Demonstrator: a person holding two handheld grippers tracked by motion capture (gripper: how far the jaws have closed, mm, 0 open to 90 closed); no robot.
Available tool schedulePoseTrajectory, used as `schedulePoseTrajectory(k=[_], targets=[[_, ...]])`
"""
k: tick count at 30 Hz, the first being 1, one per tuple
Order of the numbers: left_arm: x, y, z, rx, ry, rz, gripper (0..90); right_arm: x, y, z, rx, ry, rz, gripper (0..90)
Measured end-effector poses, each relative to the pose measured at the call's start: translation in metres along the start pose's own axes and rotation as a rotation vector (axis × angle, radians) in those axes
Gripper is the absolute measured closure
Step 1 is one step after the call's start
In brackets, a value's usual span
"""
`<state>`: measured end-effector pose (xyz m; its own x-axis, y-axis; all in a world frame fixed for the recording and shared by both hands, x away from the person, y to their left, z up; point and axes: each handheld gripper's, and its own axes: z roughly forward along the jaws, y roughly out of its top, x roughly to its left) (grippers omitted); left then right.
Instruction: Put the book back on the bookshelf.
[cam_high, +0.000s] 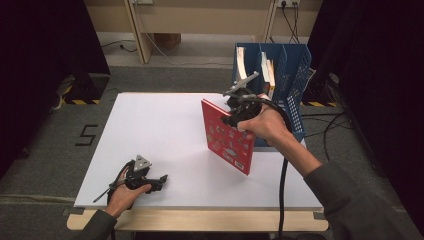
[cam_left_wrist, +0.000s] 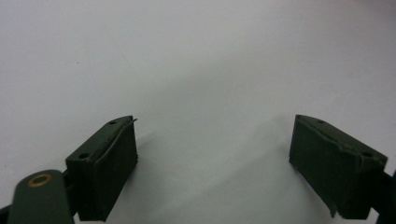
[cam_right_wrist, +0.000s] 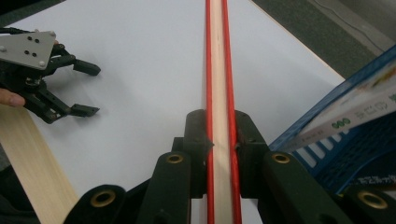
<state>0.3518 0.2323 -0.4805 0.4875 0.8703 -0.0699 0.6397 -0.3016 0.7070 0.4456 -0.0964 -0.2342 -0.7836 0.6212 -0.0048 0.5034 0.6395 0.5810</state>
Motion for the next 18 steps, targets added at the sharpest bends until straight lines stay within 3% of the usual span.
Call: schedulePoseTrajectory(k=[12, 18], targets=[[0.000, 0.000, 0.000, 0.000, -0.001, -0.002, 14.1, -0.021, -0.027, -0.027, -0.065, 0.025, 0.103, 79.1], [0.000, 0.000, 0.000, 0.001, -0.001, -0.002, 14.1, -0.026, -0.038, -0.041, -0.074, 0.004, 0.114, 79.1]])
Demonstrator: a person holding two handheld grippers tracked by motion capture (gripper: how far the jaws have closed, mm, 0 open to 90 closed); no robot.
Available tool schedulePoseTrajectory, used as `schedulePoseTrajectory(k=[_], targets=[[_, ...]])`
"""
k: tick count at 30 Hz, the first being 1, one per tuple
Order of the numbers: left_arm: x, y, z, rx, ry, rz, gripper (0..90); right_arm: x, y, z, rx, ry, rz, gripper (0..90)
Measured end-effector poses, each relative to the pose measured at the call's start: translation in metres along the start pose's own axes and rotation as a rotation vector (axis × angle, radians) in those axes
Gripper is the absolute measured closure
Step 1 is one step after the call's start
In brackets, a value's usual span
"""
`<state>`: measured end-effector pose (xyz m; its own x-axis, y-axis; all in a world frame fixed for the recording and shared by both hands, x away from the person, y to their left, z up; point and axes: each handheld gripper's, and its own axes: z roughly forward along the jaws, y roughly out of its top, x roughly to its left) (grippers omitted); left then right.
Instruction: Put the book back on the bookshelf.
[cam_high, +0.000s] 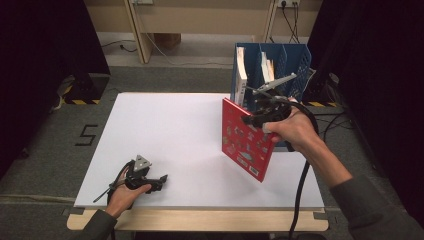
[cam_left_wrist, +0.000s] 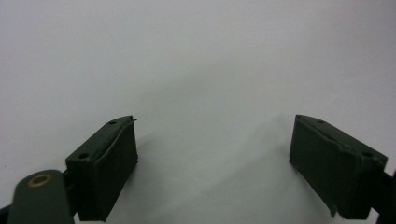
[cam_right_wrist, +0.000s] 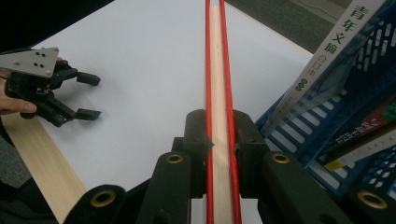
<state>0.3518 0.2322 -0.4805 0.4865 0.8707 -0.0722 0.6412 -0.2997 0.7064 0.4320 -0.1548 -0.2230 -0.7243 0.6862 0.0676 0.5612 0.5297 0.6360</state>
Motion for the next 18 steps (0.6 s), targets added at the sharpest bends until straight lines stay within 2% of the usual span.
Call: schedulePoseTrajectory(k=[9, 18], targets=[[0.000, 0.000, 0.000, 0.000, 0.000, 0.000, 14.2, -0.007, -0.012, -0.011, -0.002, -0.006, 0.032, 79.1], [0.000, 0.000, 0.000, 0.000, 0.000, 0.000, 14.2, -0.021, -0.025, -0.029, -0.021, -0.030, 0.089, 79.1]])
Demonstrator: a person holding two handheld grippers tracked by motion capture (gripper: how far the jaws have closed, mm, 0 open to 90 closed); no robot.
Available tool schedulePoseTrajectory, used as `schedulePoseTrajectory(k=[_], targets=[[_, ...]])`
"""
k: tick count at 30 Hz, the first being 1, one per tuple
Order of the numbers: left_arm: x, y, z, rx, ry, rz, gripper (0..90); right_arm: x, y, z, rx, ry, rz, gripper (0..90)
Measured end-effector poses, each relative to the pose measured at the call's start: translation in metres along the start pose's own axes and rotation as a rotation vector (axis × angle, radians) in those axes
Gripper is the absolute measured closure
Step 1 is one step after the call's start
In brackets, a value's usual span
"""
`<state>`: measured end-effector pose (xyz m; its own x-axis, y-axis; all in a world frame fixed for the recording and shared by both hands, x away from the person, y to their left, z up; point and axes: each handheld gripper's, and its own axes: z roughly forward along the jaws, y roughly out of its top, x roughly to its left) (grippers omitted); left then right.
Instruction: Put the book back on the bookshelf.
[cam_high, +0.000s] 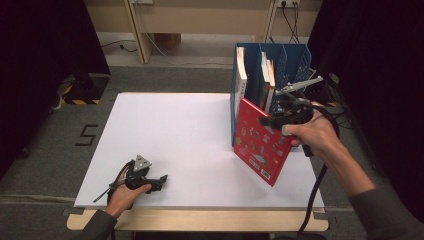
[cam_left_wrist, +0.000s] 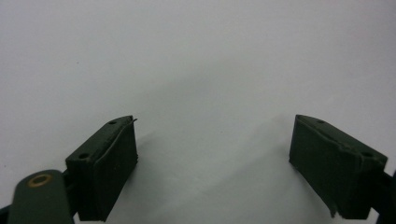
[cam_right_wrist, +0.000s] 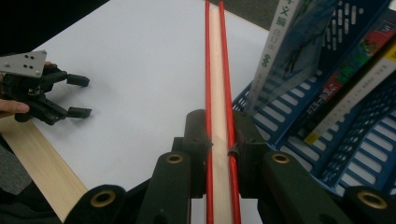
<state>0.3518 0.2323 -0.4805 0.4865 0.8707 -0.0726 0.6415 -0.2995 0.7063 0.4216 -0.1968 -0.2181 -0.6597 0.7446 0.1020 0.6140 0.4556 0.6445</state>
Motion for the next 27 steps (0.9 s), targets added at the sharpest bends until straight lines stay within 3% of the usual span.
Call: schedulePoseTrajectory(k=[10, 21, 27], targets=[[0.000, 0.000, 0.000, 0.000, 0.000, 0.001, 14.1, -0.022, -0.010, -0.035, -0.077, -0.050, 0.064, 79.1], [0.000, 0.000, 0.000, -0.001, 0.000, -0.002, 14.1, -0.049, -0.007, -0.077, -0.125, -0.164, 0.121, 79.2], [0.000, 0.000, 0.000, 0.000, -0.001, -0.004, 14.1, -0.066, -0.002, -0.091, -0.156, -0.223, 0.153, 79.2]])
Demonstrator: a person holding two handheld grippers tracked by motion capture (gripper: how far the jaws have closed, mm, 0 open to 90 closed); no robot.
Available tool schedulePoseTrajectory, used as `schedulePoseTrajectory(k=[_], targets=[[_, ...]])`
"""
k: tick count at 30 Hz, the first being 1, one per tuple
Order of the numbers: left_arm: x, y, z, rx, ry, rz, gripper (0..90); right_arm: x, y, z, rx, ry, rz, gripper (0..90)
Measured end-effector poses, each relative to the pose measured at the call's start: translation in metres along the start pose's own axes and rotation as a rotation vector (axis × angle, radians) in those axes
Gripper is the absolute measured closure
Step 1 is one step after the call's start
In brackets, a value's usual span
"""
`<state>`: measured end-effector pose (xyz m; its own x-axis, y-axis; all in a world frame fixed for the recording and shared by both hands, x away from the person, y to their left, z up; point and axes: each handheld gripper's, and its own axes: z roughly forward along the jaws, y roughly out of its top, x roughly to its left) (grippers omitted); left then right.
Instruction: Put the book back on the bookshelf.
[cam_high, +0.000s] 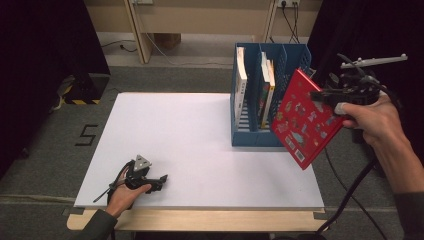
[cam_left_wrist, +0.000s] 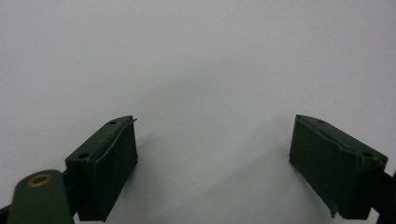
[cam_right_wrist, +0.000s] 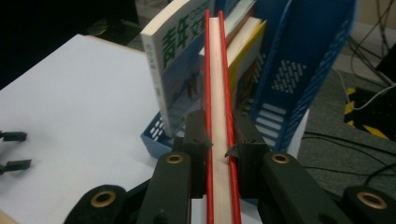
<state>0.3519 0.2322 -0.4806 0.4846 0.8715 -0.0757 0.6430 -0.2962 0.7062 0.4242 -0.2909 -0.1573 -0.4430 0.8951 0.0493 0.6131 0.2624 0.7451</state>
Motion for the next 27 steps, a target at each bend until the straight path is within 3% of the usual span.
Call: schedulePoseTrajectory(k=[7, 12, 16, 27], targets=[[0.000, 0.000, 0.000, 0.000, 0.000, 0.000, 14.0, -0.021, 0.016, 0.006, -0.026, -0.070, 0.034, 79.2], [0.000, 0.000, 0.000, 0.001, -0.001, 0.002, 14.1, -0.034, 0.027, 0.020, -0.020, -0.120, 0.053, 79.2], [0.000, 0.000, 0.000, 0.000, 0.000, 0.001, 14.1, -0.046, 0.032, 0.030, -0.034, -0.137, 0.095, 79.1], [0.000, 0.000, 0.000, 0.000, -0.001, 0.000, 14.1, -0.059, 0.049, 0.059, 0.018, -0.194, 0.112, 79.1]])
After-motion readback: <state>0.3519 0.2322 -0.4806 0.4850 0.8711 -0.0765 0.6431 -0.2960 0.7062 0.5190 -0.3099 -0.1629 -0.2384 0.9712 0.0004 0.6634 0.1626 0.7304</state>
